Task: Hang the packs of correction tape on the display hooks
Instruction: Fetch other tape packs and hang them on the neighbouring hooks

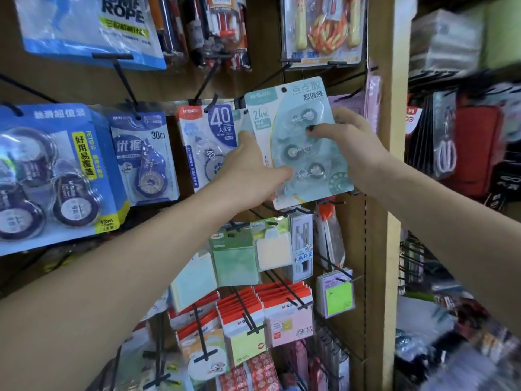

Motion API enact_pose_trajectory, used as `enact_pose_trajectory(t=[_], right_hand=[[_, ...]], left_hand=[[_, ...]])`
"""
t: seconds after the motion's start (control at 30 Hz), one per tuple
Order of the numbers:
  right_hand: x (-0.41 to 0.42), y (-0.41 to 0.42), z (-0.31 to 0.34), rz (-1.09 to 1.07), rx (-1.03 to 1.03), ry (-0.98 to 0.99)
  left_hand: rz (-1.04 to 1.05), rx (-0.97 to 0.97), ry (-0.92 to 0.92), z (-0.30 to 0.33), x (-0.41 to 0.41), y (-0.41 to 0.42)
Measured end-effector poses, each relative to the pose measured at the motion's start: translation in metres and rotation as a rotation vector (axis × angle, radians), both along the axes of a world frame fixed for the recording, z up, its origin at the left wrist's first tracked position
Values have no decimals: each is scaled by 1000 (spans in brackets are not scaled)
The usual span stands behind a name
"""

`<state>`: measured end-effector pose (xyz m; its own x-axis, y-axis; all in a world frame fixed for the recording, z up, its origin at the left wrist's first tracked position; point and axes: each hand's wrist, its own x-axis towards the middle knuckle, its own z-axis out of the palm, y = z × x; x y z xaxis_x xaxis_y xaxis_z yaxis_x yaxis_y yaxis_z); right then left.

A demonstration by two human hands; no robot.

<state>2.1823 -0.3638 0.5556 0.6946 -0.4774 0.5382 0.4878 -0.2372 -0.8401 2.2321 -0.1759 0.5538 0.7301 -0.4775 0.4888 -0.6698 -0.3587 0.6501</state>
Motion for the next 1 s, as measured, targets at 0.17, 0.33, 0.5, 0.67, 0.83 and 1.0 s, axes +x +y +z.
enact_pose_trajectory(t=[0.17, 0.33, 0.5, 0.67, 0.83, 1.0], right_hand=[[6, 5, 0, 15, 14, 21], [20, 5, 1, -2, 27, 29], [42, 6, 0, -31, 23, 48], [74, 9, 2, -52, 3, 80], [111, 11, 1, -74, -64, 117], [140, 15, -1, -83, -181, 163]], left_hand=[[61, 51, -54, 6, 7, 3], [75, 65, -69, 9, 14, 5], [115, 131, -105, 11, 23, 5], [121, 232, -92, 9, 38, 2], [3, 162, 142, 6, 50, -7], [-29, 212, 198, 1, 62, 1]])
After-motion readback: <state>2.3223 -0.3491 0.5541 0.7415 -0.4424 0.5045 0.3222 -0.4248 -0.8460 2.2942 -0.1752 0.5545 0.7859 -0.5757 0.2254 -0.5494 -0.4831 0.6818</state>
